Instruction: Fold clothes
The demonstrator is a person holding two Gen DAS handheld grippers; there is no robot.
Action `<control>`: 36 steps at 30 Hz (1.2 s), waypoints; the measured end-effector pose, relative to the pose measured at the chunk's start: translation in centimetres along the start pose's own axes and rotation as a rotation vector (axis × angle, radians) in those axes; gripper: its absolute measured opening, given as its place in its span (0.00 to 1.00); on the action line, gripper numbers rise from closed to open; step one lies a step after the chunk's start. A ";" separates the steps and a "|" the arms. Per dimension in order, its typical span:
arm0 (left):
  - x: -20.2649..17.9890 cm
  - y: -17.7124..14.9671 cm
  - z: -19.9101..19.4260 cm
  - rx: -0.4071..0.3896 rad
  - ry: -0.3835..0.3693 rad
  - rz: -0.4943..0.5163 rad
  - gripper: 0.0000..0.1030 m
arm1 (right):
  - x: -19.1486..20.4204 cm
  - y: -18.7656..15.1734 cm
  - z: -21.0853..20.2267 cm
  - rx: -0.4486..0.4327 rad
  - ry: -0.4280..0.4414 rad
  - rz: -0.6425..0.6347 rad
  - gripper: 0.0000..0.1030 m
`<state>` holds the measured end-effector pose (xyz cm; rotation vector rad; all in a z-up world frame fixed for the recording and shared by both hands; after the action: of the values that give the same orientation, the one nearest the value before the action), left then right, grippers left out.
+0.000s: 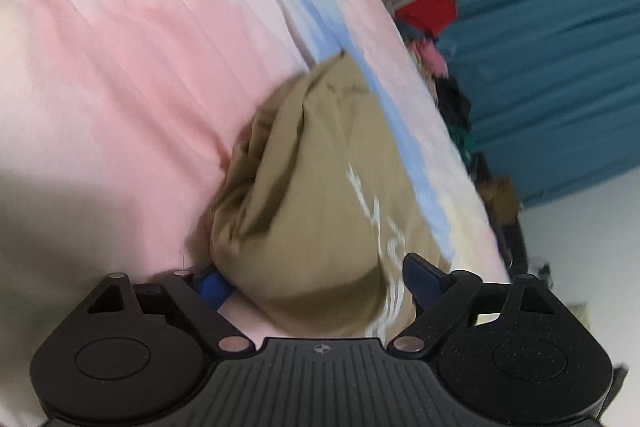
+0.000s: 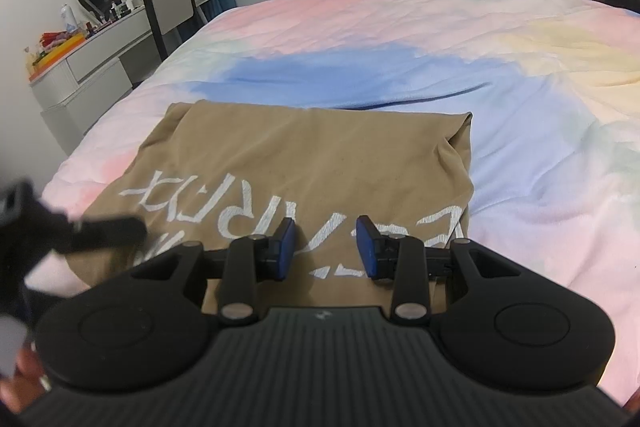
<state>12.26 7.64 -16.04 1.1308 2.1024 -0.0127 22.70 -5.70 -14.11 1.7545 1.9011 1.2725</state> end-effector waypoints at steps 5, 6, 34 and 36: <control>0.9 0.4 -0.1 -0.024 0.009 -0.039 0.57 | 0.1 0.0 0.0 -0.001 -0.004 -0.005 0.35; 0.9 0.3 -0.1 -0.029 0.011 -0.034 0.55 | 0.1 0.0 0.0 -0.001 -0.004 -0.006 0.35; -1.7 -0.1 -2.1 -0.118 0.095 0.162 0.40 | 0.1 -4.6 -1.4 0.127 0.592 0.945 0.87; -1.7 0.1 -2.0 -0.112 0.085 0.156 0.39 | 0.6 -5.1 -0.6 0.152 0.598 0.948 0.87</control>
<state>11.67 7.14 -13.52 1.2431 2.0549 0.2279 18.70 -4.80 -17.22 2.7470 1.3937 2.2008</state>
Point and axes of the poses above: each gripper's, at about its wrist camera, not at the fingertips, and z roughly the way its jaws point, x to its left, y to its top, the point moved 8 cm from there along z, roughly the way its jaws point, and after that the axes turned 13 degrees about y, right-handed, at the moved point
